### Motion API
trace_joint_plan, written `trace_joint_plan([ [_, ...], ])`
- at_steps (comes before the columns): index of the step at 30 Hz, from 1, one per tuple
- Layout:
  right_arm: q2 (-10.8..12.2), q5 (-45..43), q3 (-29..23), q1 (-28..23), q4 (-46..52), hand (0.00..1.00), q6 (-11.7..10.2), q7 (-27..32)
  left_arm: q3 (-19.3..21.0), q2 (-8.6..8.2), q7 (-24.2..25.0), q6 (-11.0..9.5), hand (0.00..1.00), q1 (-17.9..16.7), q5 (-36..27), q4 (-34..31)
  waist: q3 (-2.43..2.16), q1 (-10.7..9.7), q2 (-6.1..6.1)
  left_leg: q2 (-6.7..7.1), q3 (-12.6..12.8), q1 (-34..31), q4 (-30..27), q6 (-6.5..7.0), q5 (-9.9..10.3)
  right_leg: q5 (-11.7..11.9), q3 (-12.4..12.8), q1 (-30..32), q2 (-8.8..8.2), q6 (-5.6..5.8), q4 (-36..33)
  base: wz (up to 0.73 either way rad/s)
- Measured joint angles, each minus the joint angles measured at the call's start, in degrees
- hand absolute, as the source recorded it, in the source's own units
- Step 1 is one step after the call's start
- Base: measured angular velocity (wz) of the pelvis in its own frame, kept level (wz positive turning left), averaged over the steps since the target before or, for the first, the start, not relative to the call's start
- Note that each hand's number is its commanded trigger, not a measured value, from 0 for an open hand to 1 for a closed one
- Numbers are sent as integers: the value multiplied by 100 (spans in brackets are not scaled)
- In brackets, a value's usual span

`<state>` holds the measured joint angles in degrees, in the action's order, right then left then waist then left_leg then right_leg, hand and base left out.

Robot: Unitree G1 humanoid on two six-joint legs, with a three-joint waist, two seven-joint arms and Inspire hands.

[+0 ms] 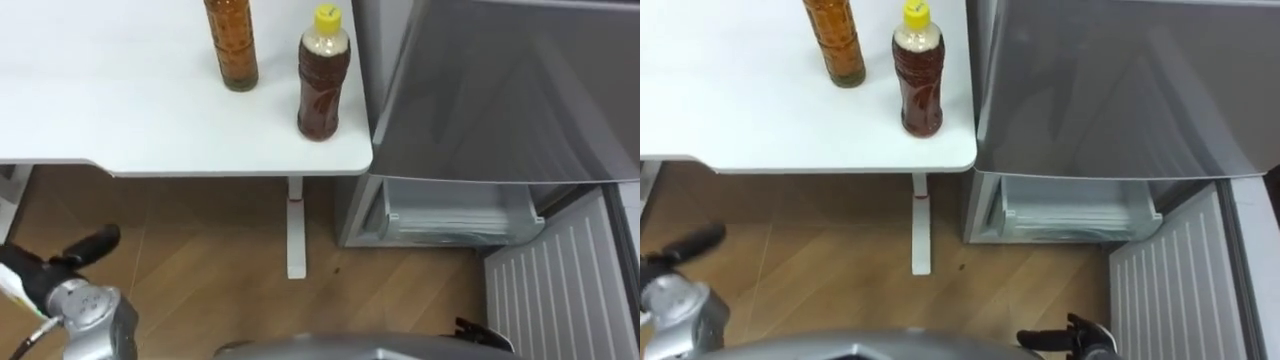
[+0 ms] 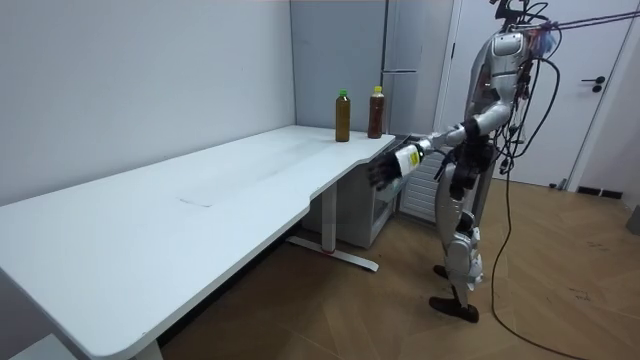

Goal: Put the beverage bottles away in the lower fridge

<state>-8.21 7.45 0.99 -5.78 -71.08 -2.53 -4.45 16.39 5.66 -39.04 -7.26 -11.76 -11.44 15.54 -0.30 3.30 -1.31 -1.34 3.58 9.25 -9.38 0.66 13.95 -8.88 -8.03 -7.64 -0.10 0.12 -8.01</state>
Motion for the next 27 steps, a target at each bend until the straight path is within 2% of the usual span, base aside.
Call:
trace_joint_plan([
  [3, -1, -112, -23, -6, -25, 0, -71, -11, -175, 1, -62, -192, 0, 14, 361, -906, 3, -19, 10, 0, -38, 4, 6, -1, 0, 0, -40, -18, 1, 0, 11, 4],
  [8, 2, -60, -19, -1, -25, 0, -136, -22, -242, 3, -94, -292, 0, 36, 997, -2175, 8, -112, 22, 1, -52, 1, 15, -1, -1, 0, -46, -13, 2, 0, 21, 0],
  [10, 2, -16, 16, 0, -30, 0, -180, -67, -366, 17, -74, -480, 0, 45, 1164, -2584, 14, -134, 16, 2, -51, 2, 17, -2, -1, 0, -31, -14, 3, 0, 26, 0],
  [14, -1, -4, 12, 31, -156, 0, -305, -191, -559, 58, 115, -525, 0, 117, 1249, -2889, 25, -166, 1, 2, -50, 1, 7, -1, -1, 0, -29, -22, 1, 0, 29, 0],
  [20, 1, 190, 16, 85, -260, 0, -320, -325, -1012, 94, 595, -526, 0, 234, 1434, -3459, 51, -214, -19, 7, -75, -98, -10, -1, -1, 0, -41, 65, -2, 0, 33, 1],
  [23, -10, 143, 27, 222, -350, 0, -329, -384, -1265, 148, 912, -527, 0, 377, 1433, -3595, 66, -297, -6, 6, -77, -82, -7, -1, -1, 0, -40, 85, 0, 0, 43, 0],
  [27, -9, 95, 64, 300, -472, 0, -450, -401, -1600, 176, 1513, -535, 0, 449, 1448, -3946, 79, -340, -20, 10, -64, -63, -8, 0, -2, -1, -8, 105, -1, 1, 44, -4],
])
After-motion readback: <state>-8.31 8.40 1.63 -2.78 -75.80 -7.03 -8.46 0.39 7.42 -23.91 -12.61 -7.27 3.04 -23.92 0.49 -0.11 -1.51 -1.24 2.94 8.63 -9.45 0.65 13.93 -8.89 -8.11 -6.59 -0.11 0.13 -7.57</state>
